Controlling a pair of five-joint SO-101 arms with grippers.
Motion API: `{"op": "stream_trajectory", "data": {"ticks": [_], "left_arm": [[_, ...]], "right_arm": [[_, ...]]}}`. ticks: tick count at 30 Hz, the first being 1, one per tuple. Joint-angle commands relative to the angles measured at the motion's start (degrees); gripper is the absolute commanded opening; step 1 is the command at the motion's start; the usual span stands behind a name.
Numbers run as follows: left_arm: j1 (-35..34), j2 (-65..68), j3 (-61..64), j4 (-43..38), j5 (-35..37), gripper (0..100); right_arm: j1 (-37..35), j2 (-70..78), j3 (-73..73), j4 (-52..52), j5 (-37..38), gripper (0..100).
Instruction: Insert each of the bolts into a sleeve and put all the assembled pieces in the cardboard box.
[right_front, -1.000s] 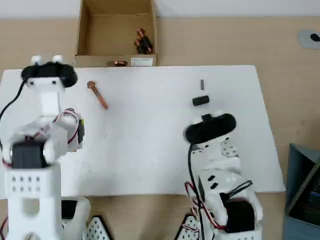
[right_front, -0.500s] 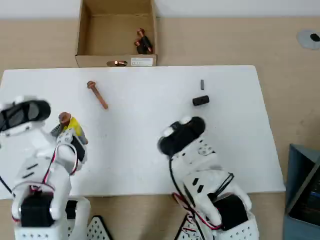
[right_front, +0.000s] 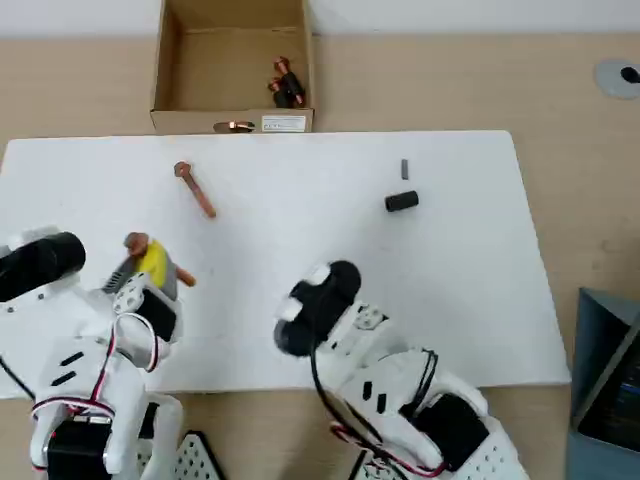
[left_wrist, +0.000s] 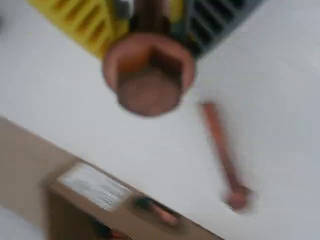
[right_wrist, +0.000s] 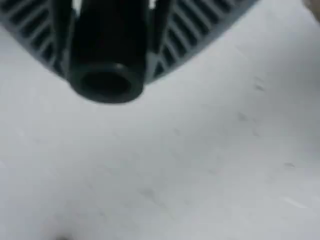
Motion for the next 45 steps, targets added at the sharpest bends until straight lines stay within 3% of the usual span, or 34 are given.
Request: {"op": "stream_trajectory", "data": {"ticks": [1, 15, 20, 45], "left_arm": [[7.1, -0.5, -5.2, -1.5, 6.6, 0], [15.6, -0.5, -7.5, -1.2, 8.7, 0], [19.2, -0.4, -9.7, -1.1, 8.7, 0], [19.5, -0.3, -13.2, 5.0, 7.8, 0]], "right_arm": [[-3.5, -6.9, -0.2, -2.8, -0.1, 0.9], [-8.8, -6.9, -0.5, -5.4, 0.1, 0.9], [-8.7, -6.9, -0.2, -6.5, 5.1, 0.9], [-8.5, -6.9, -0.3, -6.9, 5.5, 0.9]]}}
